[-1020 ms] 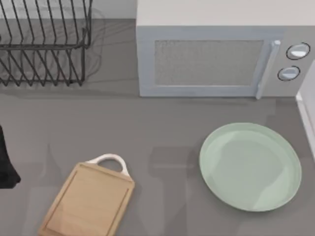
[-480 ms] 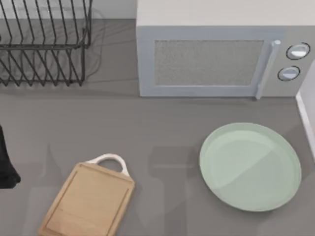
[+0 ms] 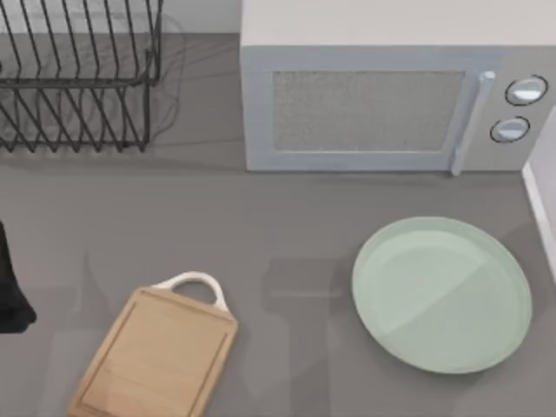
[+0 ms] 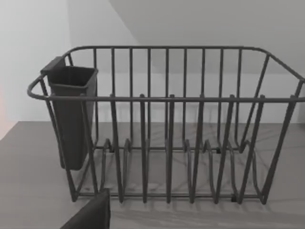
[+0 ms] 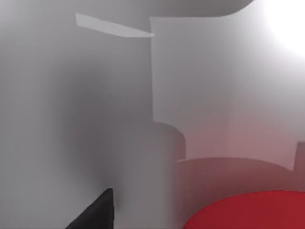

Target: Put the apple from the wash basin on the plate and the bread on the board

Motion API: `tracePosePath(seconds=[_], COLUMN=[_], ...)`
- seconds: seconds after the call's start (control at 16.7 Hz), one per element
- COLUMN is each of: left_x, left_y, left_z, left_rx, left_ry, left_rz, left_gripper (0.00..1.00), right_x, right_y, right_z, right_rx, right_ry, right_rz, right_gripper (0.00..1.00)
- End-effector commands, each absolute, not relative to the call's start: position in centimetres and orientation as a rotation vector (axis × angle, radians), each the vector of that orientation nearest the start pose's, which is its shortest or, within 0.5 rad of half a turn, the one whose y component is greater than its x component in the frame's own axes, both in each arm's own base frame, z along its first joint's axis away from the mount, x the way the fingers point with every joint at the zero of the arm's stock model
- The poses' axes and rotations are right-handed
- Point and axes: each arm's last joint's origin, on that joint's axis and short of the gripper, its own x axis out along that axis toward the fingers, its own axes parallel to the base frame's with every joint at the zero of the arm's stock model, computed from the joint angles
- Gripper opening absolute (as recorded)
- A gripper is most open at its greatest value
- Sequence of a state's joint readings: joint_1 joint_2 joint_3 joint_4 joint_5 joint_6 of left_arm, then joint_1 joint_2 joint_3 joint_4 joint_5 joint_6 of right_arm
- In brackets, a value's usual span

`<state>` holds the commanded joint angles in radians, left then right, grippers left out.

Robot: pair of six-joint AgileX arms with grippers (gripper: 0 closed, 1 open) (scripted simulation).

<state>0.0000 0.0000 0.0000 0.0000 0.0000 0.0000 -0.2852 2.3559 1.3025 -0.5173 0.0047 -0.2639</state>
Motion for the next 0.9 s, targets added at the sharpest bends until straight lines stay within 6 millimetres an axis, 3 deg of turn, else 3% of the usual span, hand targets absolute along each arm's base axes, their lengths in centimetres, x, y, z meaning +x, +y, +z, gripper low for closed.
tracePosePath(seconds=[0.66,0.9], left_x=[10.57,10.57], left_y=[-0.12,-0.12], left_z=[16.0,16.0], left_rx=[0.0,0.0], left_ry=[0.0,0.0], left_rz=[0.0,0.0], left_gripper=[1.0,1.0], right_x=[37.07,37.07], right_y=[-10.56,-10.56], right_z=[0.39,0.39], right_rx=[0.008,0.008], right_ry=[1.571,1.571], right_rz=[-0.008,-0.008], right_gripper=[0.02,0.0])
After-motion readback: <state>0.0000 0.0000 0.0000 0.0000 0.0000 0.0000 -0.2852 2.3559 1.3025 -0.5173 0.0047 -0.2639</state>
